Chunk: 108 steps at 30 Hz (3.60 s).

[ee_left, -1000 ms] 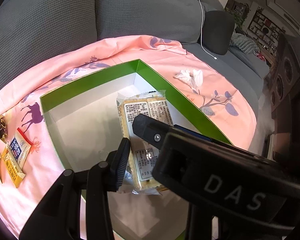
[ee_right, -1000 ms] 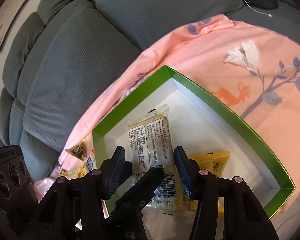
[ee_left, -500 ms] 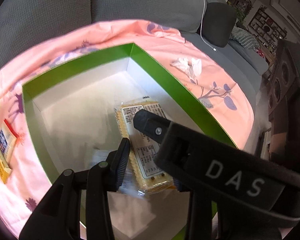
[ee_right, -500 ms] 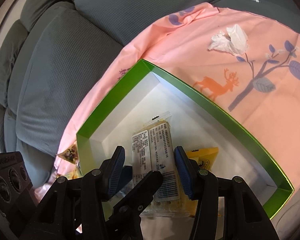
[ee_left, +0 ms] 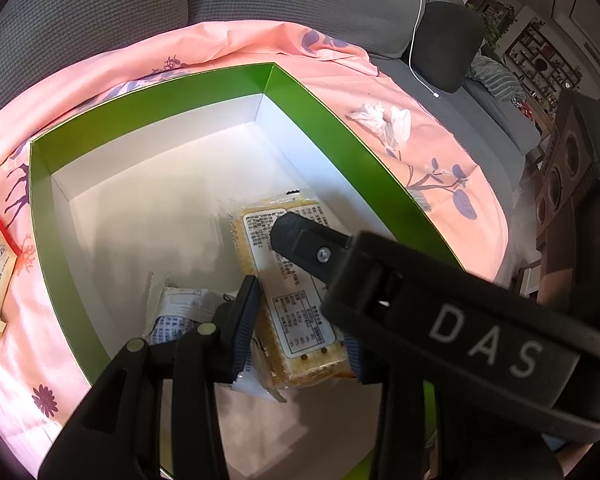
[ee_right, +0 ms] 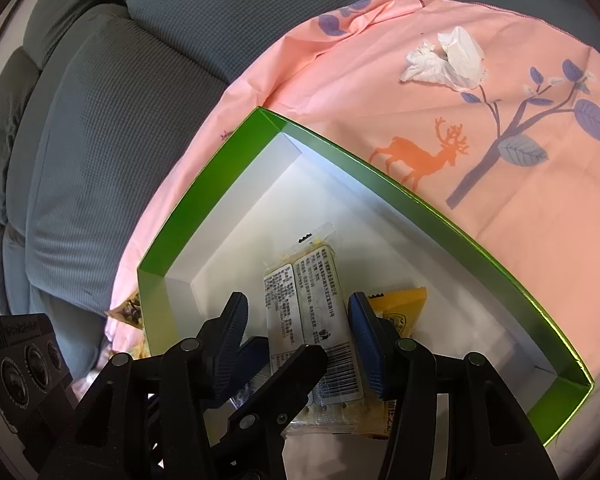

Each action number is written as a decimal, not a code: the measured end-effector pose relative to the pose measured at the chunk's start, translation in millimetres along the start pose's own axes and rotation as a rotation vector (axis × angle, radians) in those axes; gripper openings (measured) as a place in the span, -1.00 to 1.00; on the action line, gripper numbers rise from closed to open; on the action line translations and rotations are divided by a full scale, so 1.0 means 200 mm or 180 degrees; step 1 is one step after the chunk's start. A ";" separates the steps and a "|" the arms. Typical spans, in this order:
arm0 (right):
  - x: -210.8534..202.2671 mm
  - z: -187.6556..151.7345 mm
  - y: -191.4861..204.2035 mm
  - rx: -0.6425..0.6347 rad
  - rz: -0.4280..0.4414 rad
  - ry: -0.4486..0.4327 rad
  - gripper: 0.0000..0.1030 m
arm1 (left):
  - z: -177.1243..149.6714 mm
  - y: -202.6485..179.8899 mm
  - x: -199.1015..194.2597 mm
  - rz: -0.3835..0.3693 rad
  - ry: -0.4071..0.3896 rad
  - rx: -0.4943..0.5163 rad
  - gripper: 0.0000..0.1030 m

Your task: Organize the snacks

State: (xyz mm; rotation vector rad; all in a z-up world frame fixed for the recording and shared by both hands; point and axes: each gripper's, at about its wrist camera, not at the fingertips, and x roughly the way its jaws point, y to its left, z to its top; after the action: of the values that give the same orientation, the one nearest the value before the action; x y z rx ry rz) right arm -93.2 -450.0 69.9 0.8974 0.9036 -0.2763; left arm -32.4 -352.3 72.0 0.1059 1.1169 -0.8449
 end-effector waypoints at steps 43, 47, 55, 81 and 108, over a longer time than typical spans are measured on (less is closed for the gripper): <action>-0.19 -0.29 0.64 -0.1101 0.0537 -0.0591 0.79 | -0.59 1.02 -1.01 0.0978 -0.1005 -0.1104 0.78; -0.12 -0.35 0.75 -0.1134 0.0697 -0.0381 0.79 | -0.73 1.31 -1.02 0.0807 -0.1008 -0.1692 0.77; 0.31 -0.42 1.16 -0.1274 0.0339 0.0230 0.79 | -0.82 1.53 -1.08 0.1039 -0.0954 -0.2062 0.77; 1.27 -0.37 1.57 -0.1449 -0.0314 0.1027 -0.06 | -0.88 1.67 -1.15 0.1036 -0.0989 -0.2383 0.77; 0.52 -1.08 1.30 -0.3120 -0.0163 0.0771 -0.11 | -0.88 1.60 -1.08 0.1127 -0.0877 -0.2242 0.78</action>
State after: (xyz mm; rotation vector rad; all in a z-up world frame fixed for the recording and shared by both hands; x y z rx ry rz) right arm -5.9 -106.7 69.2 -0.0072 1.1223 0.2407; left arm 6.5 70.7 64.0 -0.3796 1.0363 -0.1154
